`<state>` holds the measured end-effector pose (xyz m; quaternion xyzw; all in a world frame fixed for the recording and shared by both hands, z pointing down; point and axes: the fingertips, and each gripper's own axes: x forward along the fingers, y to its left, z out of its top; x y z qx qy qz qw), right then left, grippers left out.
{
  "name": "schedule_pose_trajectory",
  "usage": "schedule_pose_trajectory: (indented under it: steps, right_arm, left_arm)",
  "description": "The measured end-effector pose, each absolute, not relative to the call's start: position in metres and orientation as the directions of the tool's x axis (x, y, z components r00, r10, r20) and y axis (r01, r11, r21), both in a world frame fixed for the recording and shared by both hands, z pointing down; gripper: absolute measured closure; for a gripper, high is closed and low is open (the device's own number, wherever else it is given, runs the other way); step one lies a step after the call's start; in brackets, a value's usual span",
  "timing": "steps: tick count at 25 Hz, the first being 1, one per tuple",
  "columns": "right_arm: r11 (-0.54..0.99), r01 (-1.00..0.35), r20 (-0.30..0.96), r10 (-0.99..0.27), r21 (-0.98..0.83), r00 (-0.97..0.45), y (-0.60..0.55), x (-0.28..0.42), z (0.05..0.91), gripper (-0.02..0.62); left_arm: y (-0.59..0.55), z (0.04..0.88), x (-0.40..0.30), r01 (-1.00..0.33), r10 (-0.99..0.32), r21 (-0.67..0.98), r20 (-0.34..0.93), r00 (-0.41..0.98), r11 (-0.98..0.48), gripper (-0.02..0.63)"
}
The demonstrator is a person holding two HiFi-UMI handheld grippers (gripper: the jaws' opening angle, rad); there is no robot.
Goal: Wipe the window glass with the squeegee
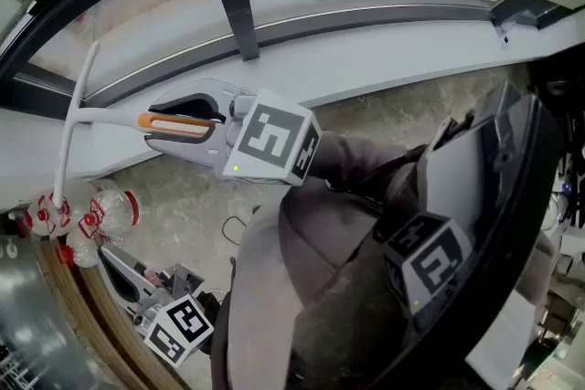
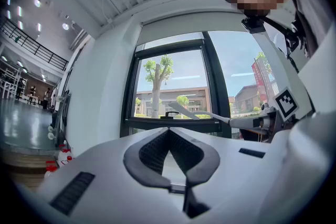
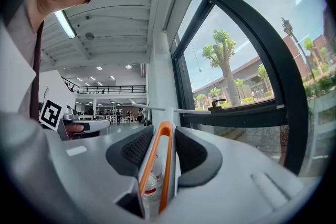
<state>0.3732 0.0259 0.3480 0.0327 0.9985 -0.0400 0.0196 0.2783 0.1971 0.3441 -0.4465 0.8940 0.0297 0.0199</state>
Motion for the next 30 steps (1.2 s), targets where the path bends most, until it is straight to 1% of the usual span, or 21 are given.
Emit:
schedule_pose_trajectory:
  steps: [4, 12, 16, 21, 24, 30]
  right_arm:
    - [0.995, 0.065, -0.035, 0.063, -0.076, -0.997, 0.030, 0.371, 0.349, 0.465]
    - [0.992, 0.106, -0.020, 0.105, -0.072, -0.994, 0.062, 0.352, 0.354, 0.465]
    - [0.988, 0.121, -0.039, 0.117, -0.101, -0.992, 0.090, 0.332, 0.357, 0.465]
    - [0.983, 0.132, -0.056, 0.126, -0.130, -0.990, 0.119, 0.295, 0.361, 0.465]
    - [0.986, 0.113, -0.055, 0.107, -0.118, -0.993, 0.121, 0.278, 0.355, 0.465]
    - [0.997, 0.036, -0.061, 0.032, -0.066, -0.998, 0.098, 0.252, 0.340, 0.465]
  left_arm:
    - [0.203, 0.343, 0.276, -0.798, -0.796, 0.036, -0.064, -0.603, 0.602, 0.606]
    - [0.238, 0.352, 0.263, -0.779, -0.777, 0.049, -0.054, -0.627, 0.625, 0.606]
    - [0.273, 0.355, 0.244, -0.760, -0.759, 0.049, -0.049, -0.649, 0.648, 0.606]
    - [0.321, 0.376, 0.213, -0.739, -0.740, 0.048, -0.010, -0.673, 0.672, 0.606]
    - [0.328, 0.380, 0.191, -0.732, -0.733, 0.060, -0.003, -0.680, 0.678, 0.606]
    - [0.304, 0.372, 0.139, -0.764, -0.763, 0.071, -0.039, -0.645, 0.642, 0.606]
